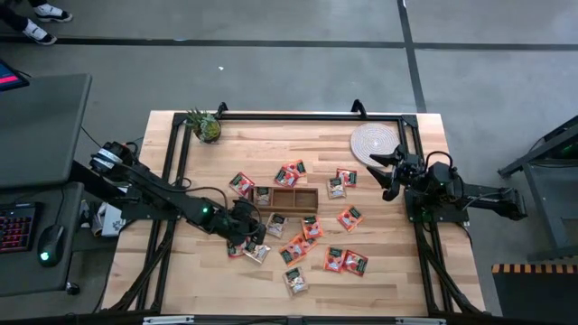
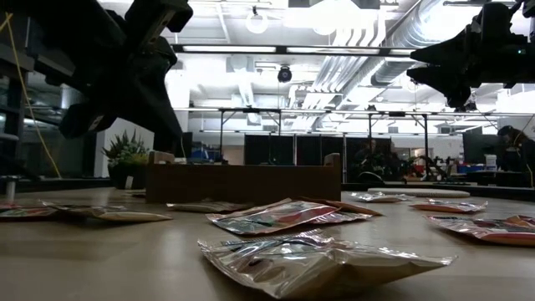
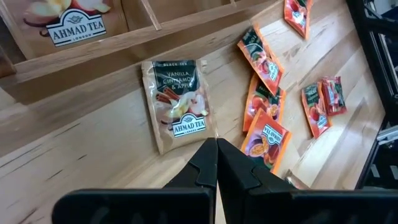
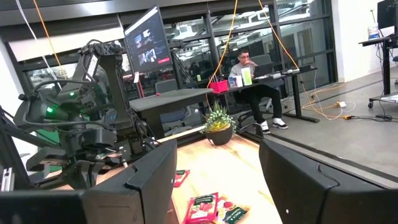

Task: Pick & Place Tea
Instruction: Put the brown tea bag into the left section of the brown wooden organizer

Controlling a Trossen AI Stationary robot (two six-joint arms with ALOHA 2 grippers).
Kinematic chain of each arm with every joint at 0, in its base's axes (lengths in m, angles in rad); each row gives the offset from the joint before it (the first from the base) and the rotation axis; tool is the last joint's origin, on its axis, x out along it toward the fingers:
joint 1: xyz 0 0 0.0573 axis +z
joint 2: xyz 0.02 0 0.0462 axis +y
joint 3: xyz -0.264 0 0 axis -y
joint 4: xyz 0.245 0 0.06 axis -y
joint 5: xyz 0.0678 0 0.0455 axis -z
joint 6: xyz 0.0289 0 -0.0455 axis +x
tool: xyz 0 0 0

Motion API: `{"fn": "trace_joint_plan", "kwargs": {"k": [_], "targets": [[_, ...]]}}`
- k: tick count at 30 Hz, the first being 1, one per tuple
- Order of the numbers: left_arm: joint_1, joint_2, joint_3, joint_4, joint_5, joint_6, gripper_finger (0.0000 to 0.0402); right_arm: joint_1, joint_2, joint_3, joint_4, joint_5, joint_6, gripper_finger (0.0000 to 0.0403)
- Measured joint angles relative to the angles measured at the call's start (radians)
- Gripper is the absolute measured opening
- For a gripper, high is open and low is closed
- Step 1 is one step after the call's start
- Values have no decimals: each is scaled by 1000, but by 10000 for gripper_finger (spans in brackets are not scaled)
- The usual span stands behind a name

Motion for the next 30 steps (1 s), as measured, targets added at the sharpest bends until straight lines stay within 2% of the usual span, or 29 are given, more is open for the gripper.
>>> {"fn": "trace_joint_plan", "kwargs": {"k": [10,15,19,24,30], "targets": [[0,0,0,-4,-1,10,0,0,0,0,9,0,6,225],[0,0,0,-13,-2,11,0,0,0,0,63,-3,111,225],[0,0,0,-35,-2,11,0,0,0,0,121,-81,71,225],[0,0,0,-39,-2,11,0,0,13,24,79,-192,37,225],[0,0,0,-40,-1,21,0,0,154,122,-11,-225,-4,224]]}}
